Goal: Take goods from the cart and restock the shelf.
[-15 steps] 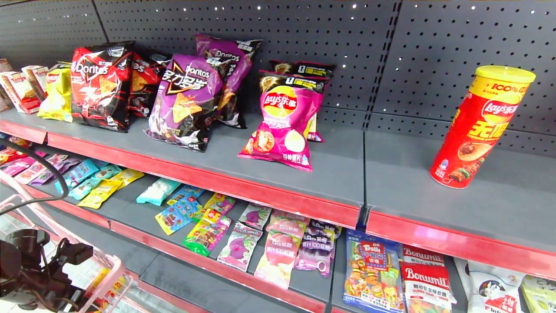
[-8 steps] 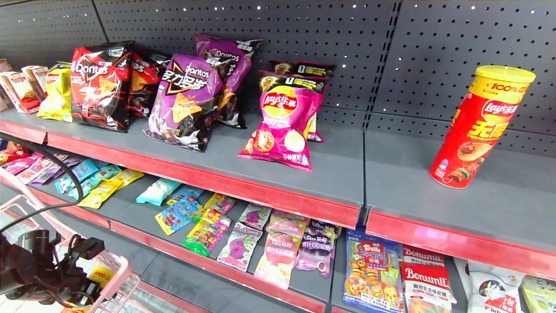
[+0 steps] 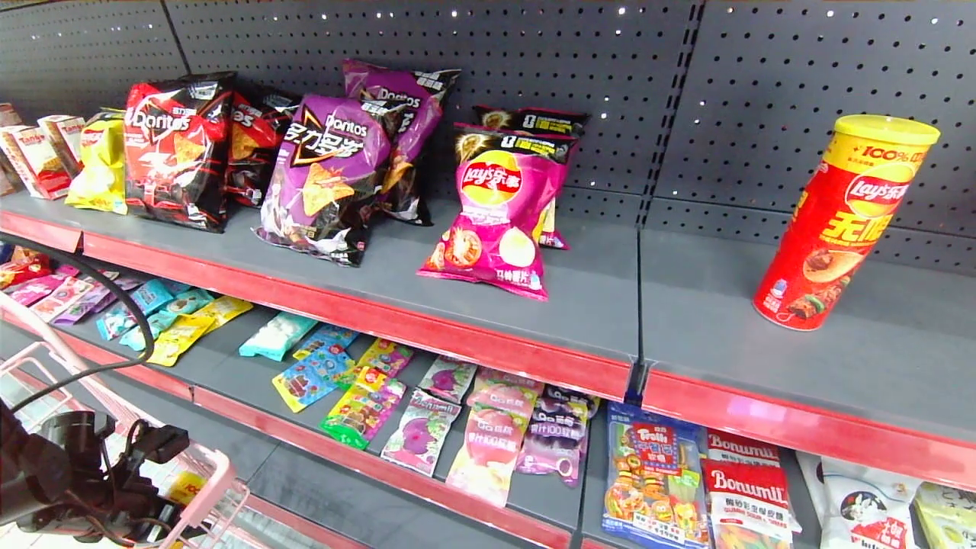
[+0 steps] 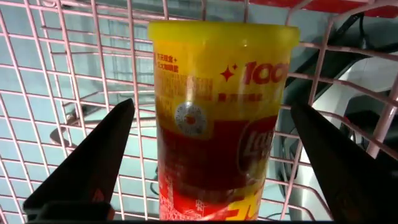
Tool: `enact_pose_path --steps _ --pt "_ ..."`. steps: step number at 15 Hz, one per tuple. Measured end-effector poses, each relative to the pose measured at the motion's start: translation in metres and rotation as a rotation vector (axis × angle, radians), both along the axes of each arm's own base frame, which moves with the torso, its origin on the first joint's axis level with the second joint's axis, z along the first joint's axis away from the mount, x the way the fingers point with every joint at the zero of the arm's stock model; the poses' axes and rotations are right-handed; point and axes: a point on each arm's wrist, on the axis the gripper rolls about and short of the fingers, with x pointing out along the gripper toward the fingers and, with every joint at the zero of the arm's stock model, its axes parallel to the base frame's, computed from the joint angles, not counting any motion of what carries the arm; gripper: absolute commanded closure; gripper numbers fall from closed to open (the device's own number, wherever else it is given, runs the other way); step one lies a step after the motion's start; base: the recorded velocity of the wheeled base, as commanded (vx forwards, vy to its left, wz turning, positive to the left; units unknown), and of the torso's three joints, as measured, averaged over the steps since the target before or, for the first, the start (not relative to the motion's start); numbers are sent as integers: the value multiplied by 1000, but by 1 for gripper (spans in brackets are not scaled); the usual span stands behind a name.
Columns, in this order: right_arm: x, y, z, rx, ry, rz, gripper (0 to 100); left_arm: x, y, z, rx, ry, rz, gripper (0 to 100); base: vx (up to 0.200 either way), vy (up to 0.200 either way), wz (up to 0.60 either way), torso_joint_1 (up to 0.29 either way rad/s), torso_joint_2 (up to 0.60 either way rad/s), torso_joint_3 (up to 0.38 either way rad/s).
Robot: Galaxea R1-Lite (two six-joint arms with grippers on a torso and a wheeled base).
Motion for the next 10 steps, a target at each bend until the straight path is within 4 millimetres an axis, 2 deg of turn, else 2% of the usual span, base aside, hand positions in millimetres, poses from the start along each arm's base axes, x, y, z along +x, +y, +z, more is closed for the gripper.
enact_pose_path --steps 1,10 --pt "0 0 0 0 0 0 0 -1 0 0 -1 2 2 100 0 0 0 0 0 0" --pt "0 0 0 0 0 0 0 -12 12 0 10 -36 57 100 0 0 0 0 0 0"
